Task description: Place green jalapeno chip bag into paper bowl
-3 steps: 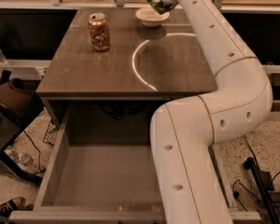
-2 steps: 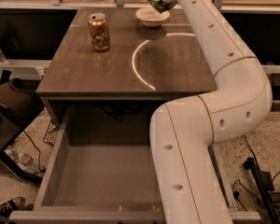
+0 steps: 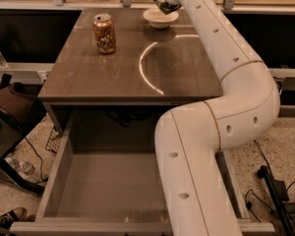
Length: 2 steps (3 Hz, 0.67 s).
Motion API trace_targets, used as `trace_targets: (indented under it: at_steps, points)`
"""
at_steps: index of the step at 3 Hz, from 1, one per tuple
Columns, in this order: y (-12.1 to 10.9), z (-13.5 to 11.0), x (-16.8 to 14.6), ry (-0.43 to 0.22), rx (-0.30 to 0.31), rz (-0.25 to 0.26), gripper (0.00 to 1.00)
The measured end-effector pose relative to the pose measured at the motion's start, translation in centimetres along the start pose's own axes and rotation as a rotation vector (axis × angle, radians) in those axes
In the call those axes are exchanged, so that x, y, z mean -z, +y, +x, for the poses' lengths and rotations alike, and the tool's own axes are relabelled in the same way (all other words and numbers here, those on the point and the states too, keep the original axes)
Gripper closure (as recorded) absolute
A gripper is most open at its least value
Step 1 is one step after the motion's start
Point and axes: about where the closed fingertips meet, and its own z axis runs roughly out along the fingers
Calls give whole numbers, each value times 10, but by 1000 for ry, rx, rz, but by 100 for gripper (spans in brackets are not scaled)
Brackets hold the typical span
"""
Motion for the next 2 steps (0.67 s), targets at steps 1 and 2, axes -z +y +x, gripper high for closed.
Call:
trace_targets:
  at_steps: [1,2]
  points:
    - [1,3,-7,-6,5,16,100]
    - [0,5,-13,-9,11,32,100]
